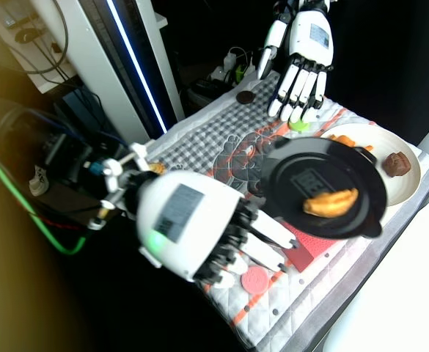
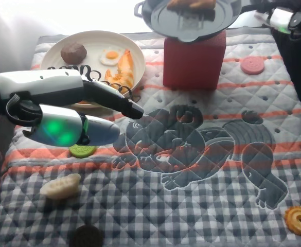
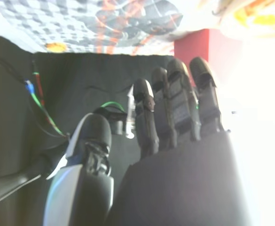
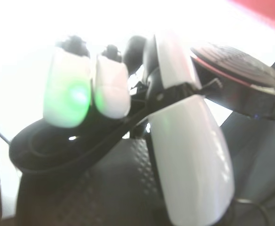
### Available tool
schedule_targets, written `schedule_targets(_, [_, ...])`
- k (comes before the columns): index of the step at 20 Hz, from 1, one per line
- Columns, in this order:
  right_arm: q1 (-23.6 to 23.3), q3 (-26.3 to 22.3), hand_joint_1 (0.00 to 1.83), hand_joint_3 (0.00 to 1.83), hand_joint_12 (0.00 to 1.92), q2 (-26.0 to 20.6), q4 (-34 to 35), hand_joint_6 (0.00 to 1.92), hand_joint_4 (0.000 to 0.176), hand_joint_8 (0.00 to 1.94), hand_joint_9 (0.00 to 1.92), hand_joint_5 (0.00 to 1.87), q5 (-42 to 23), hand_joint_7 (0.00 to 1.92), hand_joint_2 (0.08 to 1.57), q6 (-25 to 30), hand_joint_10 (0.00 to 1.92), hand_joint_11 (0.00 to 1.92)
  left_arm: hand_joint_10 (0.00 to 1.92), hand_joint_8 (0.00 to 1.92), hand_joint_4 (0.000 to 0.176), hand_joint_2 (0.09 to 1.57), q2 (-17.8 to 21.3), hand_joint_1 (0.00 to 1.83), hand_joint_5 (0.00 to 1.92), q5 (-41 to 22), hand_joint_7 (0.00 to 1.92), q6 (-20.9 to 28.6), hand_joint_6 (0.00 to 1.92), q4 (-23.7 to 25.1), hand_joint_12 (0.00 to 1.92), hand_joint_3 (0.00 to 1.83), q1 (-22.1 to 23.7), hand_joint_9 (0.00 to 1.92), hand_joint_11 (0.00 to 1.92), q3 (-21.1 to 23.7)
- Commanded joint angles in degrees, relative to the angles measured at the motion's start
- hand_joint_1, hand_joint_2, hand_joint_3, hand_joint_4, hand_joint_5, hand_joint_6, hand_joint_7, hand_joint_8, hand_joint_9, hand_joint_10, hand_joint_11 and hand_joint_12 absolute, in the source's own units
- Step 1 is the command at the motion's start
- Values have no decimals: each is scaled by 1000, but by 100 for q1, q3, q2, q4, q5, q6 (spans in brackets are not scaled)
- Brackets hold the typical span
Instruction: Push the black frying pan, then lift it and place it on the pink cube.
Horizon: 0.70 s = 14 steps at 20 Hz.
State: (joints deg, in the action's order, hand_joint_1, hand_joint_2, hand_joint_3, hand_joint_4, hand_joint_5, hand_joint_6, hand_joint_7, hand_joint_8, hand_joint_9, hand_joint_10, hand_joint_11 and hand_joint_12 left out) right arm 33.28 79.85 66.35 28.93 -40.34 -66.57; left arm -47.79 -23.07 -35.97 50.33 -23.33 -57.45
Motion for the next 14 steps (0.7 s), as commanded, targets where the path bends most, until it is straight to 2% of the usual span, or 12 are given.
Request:
schedule_targets(1, [-99,89,1507,0,1921,9,-25,1921,0,1941,1573,1286,-543,1429,1266,26,1921,1625,12,3,35,1350,-24,334,492,-494,412,29,2,-181,655,1,34,376,0,-29])
schedule_targets(4, [-97,208,1559,0,1921,67,141,1921,0,1941,1582,1330,-394,1462,1251,26,1921,1633,6,3,37,1355,-31,322,489,-521,397,29,1,-192,570,2,34,348,0,-32])
schedule_targets(5, [-96,204,1580,0,1921,67,170,1921,33,1941,1608,1360,-383,1491,1240,26,1921,1655,8,6,23,1353,-31,360,500,-523,406,29,5,-202,603,0,28,355,0,-33])
schedule_targets(6, [-92,190,1488,0,1921,67,195,1921,57,1941,1618,1337,-365,1507,1264,26,1921,1652,9,6,19,1348,-29,380,508,-526,412,29,8,-226,625,0,17,359,0,-33])
schedule_targets(7, [-70,186,1455,1,1921,67,225,1921,71,1941,1602,1300,-348,1483,1269,26,1921,1644,9,6,13,1352,-28,360,509,-531,414,29,8,-245,643,1,5,363,0,-34])
schedule_targets(8, [-13,179,1455,1,1921,67,273,1921,71,1941,1602,1300,-333,1483,1269,25,1921,1644,9,6,13,1352,-25,360,509,-536,414,29,8,-266,643,1,-7,363,0,-35])
schedule_targets(9, [95,166,1014,74,1921,67,293,1843,0,1941,1272,610,-314,1103,1365,19,1921,1367,4,3,21,1346,-24,355,511,-539,414,29,8,-276,614,0,-14,354,0,-36])
schedule_targets(10, [132,119,953,74,1921,65,330,1778,0,1941,1124,526,-299,914,1369,-95,1921,1236,1,2,22,1347,-24,356,504,-539,412,29,5,-276,607,0,-14,347,0,-37])
schedule_targets(11, [155,60,953,74,1921,65,364,1778,0,1941,1124,526,-272,914,1369,-265,1921,1236,1,2,22,1347,-21,356,504,-539,412,29,5,-279,607,0,-13,347,0,-42])
schedule_targets(12, [172,-14,1045,18,1921,65,364,1774,0,1802,659,305,-250,627,1424,-386,1910,737,8,5,11,1336,-14,394,519,-539,422,29,10,-298,632,0,-15,349,0,-43])
schedule_targets(13, [172,-75,1045,18,1921,61,363,1774,0,1802,659,305,-244,627,1424,-501,1910,737,8,5,11,1336,-13,394,519,-539,422,29,10,-305,632,0,-15,349,0,-43])
schedule_targets(14, [172,-166,939,0,1842,28,364,1140,16,1320,255,24,-241,234,1312,-689,1524,129,8,3,11,1326,-13,425,531,-539,427,29,13,-317,646,0,-15,355,0,-44])
